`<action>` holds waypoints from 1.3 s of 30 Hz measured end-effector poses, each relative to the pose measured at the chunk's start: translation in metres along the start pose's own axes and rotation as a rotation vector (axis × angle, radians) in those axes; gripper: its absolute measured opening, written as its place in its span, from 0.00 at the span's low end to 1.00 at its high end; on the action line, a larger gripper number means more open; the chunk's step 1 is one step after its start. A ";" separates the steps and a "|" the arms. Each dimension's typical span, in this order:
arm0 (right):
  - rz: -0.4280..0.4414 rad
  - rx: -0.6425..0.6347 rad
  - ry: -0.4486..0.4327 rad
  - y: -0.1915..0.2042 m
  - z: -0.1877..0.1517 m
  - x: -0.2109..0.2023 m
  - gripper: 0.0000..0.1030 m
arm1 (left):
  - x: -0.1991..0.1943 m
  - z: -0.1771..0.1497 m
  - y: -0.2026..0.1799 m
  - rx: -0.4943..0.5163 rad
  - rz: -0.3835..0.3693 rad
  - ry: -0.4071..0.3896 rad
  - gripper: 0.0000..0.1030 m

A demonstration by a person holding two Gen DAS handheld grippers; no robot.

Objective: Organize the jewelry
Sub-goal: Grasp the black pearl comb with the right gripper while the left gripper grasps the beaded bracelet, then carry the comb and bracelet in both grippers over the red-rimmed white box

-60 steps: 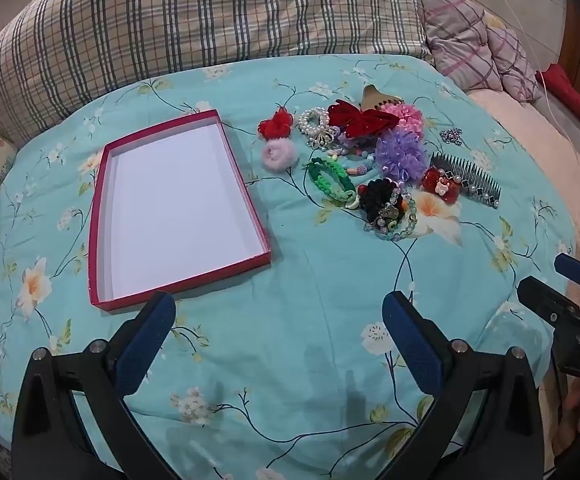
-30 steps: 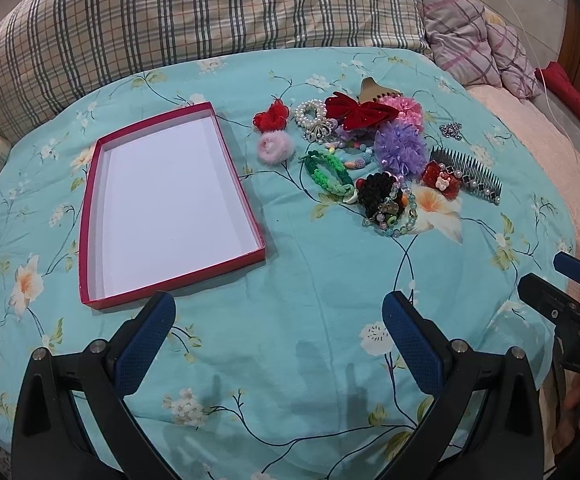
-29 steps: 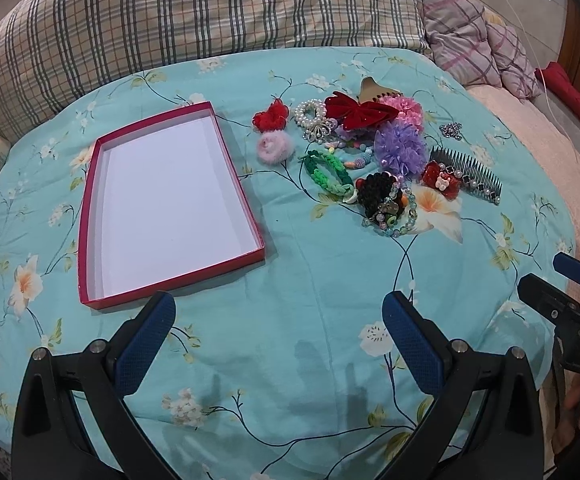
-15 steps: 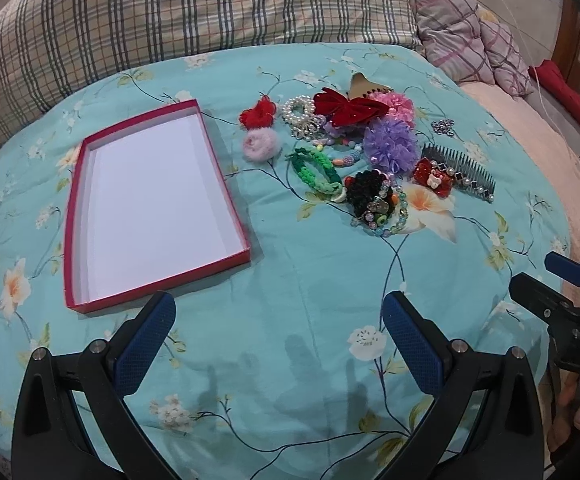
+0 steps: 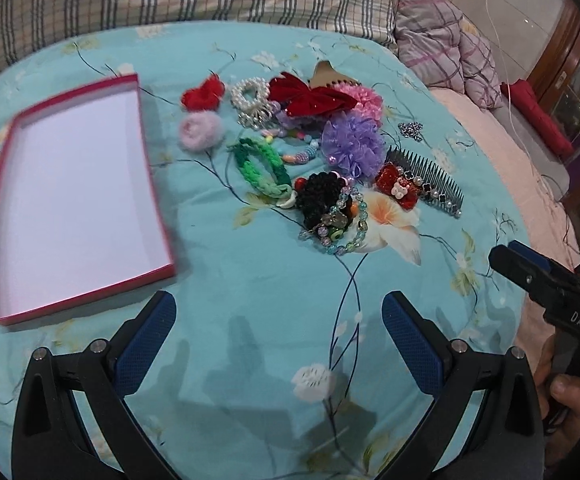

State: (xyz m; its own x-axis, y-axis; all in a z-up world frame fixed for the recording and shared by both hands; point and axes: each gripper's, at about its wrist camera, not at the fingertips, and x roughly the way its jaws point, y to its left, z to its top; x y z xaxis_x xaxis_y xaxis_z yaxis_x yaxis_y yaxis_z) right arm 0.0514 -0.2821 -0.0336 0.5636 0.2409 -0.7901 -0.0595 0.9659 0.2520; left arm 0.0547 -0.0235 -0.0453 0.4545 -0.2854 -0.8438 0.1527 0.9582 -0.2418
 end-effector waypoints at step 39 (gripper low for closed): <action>0.109 -0.042 0.076 -0.062 0.042 0.076 0.65 | 0.060 0.022 -0.012 -0.028 -0.239 0.076 0.08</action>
State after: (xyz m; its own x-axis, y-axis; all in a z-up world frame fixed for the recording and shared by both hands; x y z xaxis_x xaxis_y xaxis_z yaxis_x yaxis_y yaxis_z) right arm 0.1321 -0.3279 -0.0857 0.4879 0.3493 -0.8000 -0.1518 0.9364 0.3163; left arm 0.0999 -0.0525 -0.0822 0.3411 -0.5029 -0.7942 0.2229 0.8640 -0.4514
